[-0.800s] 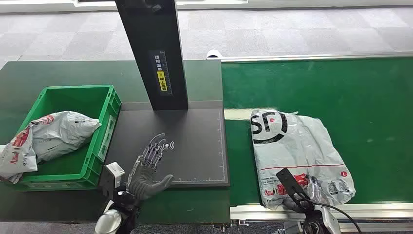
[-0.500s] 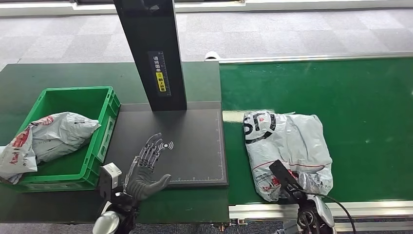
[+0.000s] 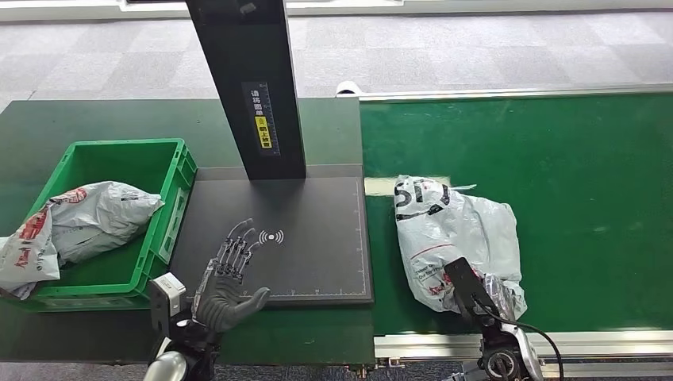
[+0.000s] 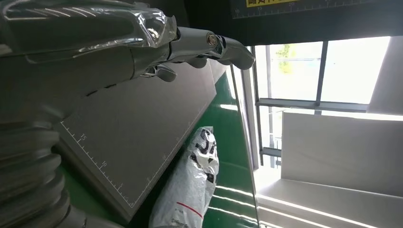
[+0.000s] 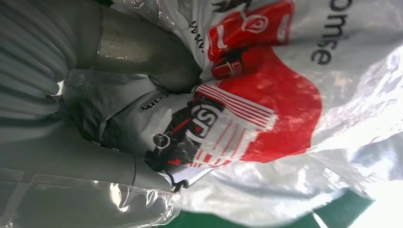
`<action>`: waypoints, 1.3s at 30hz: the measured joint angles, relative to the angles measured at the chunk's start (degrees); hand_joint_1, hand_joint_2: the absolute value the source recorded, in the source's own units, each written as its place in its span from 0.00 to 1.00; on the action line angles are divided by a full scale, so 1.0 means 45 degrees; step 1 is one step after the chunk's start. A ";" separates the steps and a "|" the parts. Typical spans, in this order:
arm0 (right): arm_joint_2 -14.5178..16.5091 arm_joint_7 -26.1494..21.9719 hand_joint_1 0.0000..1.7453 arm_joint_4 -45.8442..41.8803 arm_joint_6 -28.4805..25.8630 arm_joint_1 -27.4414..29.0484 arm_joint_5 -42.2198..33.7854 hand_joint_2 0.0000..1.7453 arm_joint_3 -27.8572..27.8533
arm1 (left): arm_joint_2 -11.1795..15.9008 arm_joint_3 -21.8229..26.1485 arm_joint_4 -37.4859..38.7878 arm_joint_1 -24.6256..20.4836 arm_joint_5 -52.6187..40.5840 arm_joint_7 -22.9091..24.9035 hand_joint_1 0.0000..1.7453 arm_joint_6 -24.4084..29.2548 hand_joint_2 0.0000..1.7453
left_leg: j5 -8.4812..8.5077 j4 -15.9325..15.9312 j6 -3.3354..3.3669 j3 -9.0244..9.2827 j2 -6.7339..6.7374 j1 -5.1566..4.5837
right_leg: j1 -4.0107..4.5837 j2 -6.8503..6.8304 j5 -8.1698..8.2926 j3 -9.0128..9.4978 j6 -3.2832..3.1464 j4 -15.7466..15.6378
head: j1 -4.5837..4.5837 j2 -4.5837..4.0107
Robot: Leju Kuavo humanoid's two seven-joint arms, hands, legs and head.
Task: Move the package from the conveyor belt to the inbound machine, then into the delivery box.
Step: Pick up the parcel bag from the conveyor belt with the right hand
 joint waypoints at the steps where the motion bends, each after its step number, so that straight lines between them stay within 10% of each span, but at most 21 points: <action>1: 0.0051 -0.0520 1.00 -0.0283 -0.0345 0.0115 -0.0464 1.00 -0.0080 | 0.0000 0.0010 -0.0005 0.0001 0.0005 -0.0055 0.00 0.0030 1.00 | 0.0001 0.0001 0.0001 -0.0005 -0.0005 -0.0001 | -0.0001 -0.0003 0.0000 -0.0005 0.0000 0.0000 | 0.0000 0.0000; 6: 0.0487 -0.3483 1.00 -0.2263 -0.2722 0.0752 -0.3813 1.00 -0.1048 | -0.0050 0.0038 -0.0003 -0.0097 0.0002 -0.0307 0.00 0.0508 1.00 | 0.0002 0.0003 0.0002 -0.0022 -0.0016 -0.0002 | -0.0003 -0.0016 -0.0001 -0.0020 0.0001 0.0000 | 0.0000 0.0000; 16: 0.0883 -0.3999 1.00 -0.4030 -0.3170 0.1417 -0.4674 1.00 -0.1903 | -0.0112 0.0041 0.0004 -0.0250 0.0004 -0.0373 0.00 0.0673 1.00 | 0.0002 0.0002 0.0002 -0.0024 -0.0006 -0.0002 | -0.0003 -0.0015 -0.0001 -0.0028 0.0001 0.0000 | -0.0001 0.0000; 24: 0.1447 -0.6343 1.00 -0.5617 -0.5040 0.1963 -0.6031 1.00 -0.2369 | -0.0109 0.0015 0.0047 -0.0404 0.0291 -0.0558 0.00 0.1077 1.00 | 0.0001 0.0002 0.0002 -0.0032 -0.0006 -0.0003 | -0.0003 -0.0015 -0.0001 -0.0031 0.0001 0.0000 | -0.0001 0.0000; 33: 0.1345 -0.4886 1.00 -0.6320 -0.5997 0.2087 0.2269 1.00 0.0321 | -0.0221 0.0322 -0.0171 -0.0459 0.1254 -0.1284 0.00 0.3865 1.00 | 0.0020 -0.0006 -0.0001 -0.0043 0.0002 0.0003 | 0.0004 -0.0013 0.0000 -0.0025 0.0000 0.0002 | -0.0001 0.0000; 39: 0.0832 -0.3768 1.00 -0.5504 -0.4707 0.1841 0.3401 1.00 0.2831 | -0.0223 0.0708 -0.0331 -0.0456 0.2107 -0.1527 0.00 0.4302 1.00 | 0.0032 -0.0004 -0.0001 -0.0049 -0.0029 0.0001 | 0.0003 -0.0043 0.0000 -0.0027 0.0001 0.0006 | 0.0001 0.0000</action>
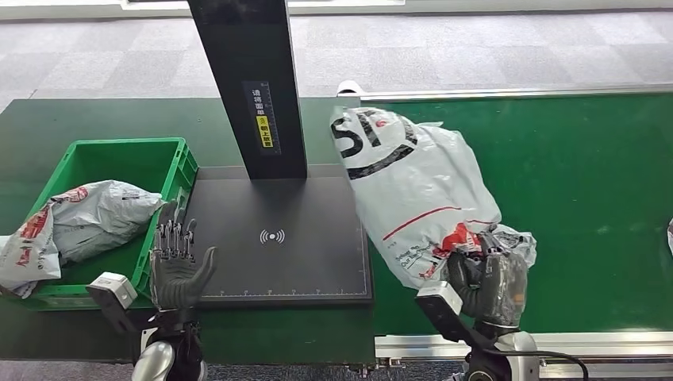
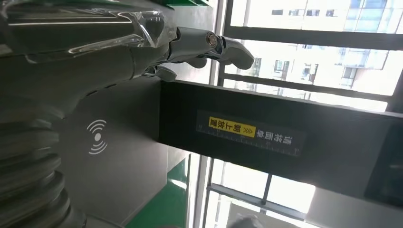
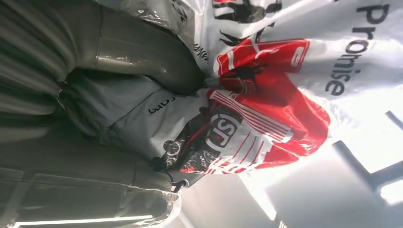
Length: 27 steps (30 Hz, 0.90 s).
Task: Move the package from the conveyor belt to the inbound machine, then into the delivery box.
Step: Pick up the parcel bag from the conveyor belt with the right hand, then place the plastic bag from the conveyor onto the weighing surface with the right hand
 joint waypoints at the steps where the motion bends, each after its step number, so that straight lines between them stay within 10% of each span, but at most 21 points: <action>1: -0.0097 0.0121 1.00 0.0147 0.0151 -0.0034 0.0078 1.00 0.0288 | 0.0000 0.0039 -0.0006 0.0001 0.0074 -0.0033 0.00 0.0012 1.00 | 0.0000 0.0001 0.0000 -0.0003 -0.0006 -0.0001 | -0.0001 -0.0002 0.0000 -0.0002 0.0000 0.0000 | 0.0000 0.0000; 27: -0.0957 0.1306 1.00 0.2266 0.1925 -0.0429 0.0536 1.00 0.1777 | 0.0000 0.0295 -0.0103 0.0033 0.0409 -0.0460 0.00 0.0051 1.00 | -0.0001 0.0002 0.0001 -0.0024 -0.0021 -0.0003 | -0.0004 -0.0009 0.0000 -0.0021 0.0001 -0.0001 | -0.0001 0.0000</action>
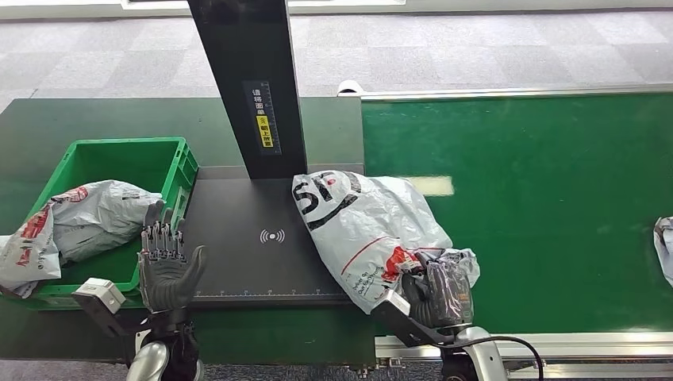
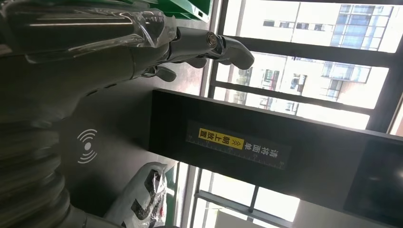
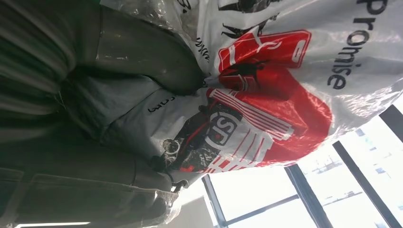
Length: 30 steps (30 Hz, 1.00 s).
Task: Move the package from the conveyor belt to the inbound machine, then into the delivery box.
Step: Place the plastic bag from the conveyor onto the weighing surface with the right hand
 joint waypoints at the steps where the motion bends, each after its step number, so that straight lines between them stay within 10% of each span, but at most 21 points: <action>1: -0.0008 0.0000 1.00 0.0017 0.0059 -0.0006 -0.0010 1.00 0.0015 | 0.0000 0.0000 0.0000 0.0000 0.0001 0.0000 0.00 0.0000 1.00 | 0.0000 0.0000 0.0000 0.0000 0.0000 0.0000 | 0.0000 0.0000 0.0000 0.0000 0.0000 0.0000 | 0.0000 0.0000; 30: 0.0895 -0.1389 1.00 0.1934 0.0810 -0.0769 -0.0510 1.00 0.4237 | -0.0068 -0.0537 0.0379 -0.0432 0.0623 0.0040 0.00 -0.0226 1.00 | 0.0001 0.0000 -0.0001 -0.0010 0.0005 0.0001 | 0.0002 0.0001 0.0000 -0.0018 0.0000 0.0001 | 0.0001 0.0000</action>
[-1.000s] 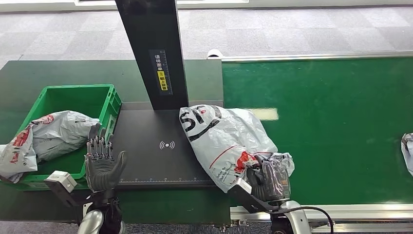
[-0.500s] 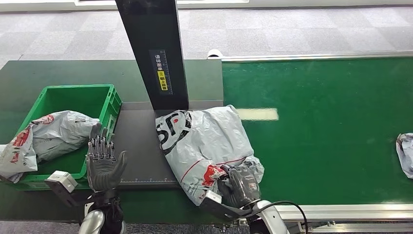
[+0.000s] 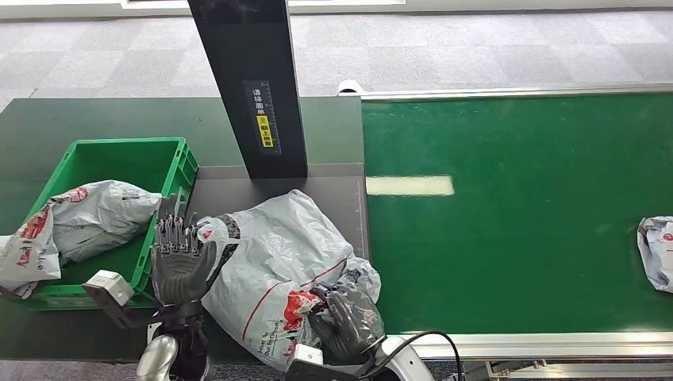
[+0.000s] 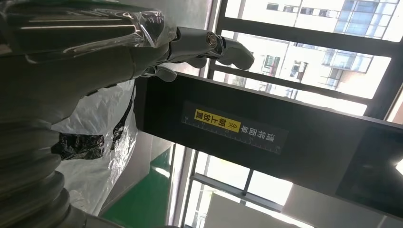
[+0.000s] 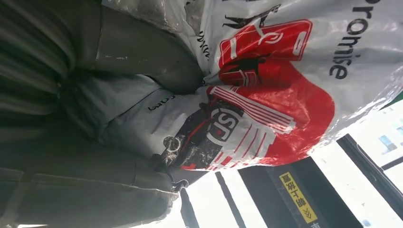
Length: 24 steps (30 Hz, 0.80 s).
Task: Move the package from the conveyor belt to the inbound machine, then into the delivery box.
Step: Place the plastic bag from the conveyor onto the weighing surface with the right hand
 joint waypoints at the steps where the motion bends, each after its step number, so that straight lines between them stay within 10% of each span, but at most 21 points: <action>1: -0.0001 -0.0006 1.00 0.0000 -0.0050 -0.0017 -0.0030 1.00 0.0000 | 0.0000 -0.0006 0.0000 0.0000 0.0034 0.0000 0.00 -0.0013 1.00 | 0.0000 0.0000 0.0000 0.0000 0.0000 0.0000 | 0.0000 0.0000 0.0000 0.0000 0.0000 0.0000 | 0.0000 0.0000; 2: -0.0005 -0.0010 0.91 0.0000 -0.0093 -0.0042 -0.0055 1.00 -0.0007 | 0.0000 -0.0010 0.0001 0.0000 0.0094 0.0002 0.00 -0.0043 1.00 | 0.0000 0.0000 0.0000 0.0000 0.0000 0.0000 | 0.0000 0.0000 0.0000 -0.0001 0.0000 0.0000 | 0.0000 0.0000; 6: -0.0045 0.0061 0.03 0.0034 -0.0348 -0.0156 -0.0104 1.00 -0.0089 | 0.0000 -0.0016 0.0045 -0.0012 0.0263 0.0040 0.00 -0.0160 1.00 | 0.0000 0.0000 0.0000 0.0001 0.0000 0.0000 | 0.0000 0.0000 0.0000 -0.0001 0.0000 0.0000 | 0.0000 0.0000; 24: -0.0301 0.1121 0.00 0.0356 -0.0473 -0.0255 -0.0108 1.00 -0.1539 | -0.0021 0.0117 0.0058 0.0025 0.0089 0.0431 0.00 -0.0382 1.00 | 0.0000 0.0000 0.0000 -0.0002 0.0001 0.0000 | 0.0000 0.0000 0.0000 -0.0003 0.0000 0.0000 | 0.0000 0.0000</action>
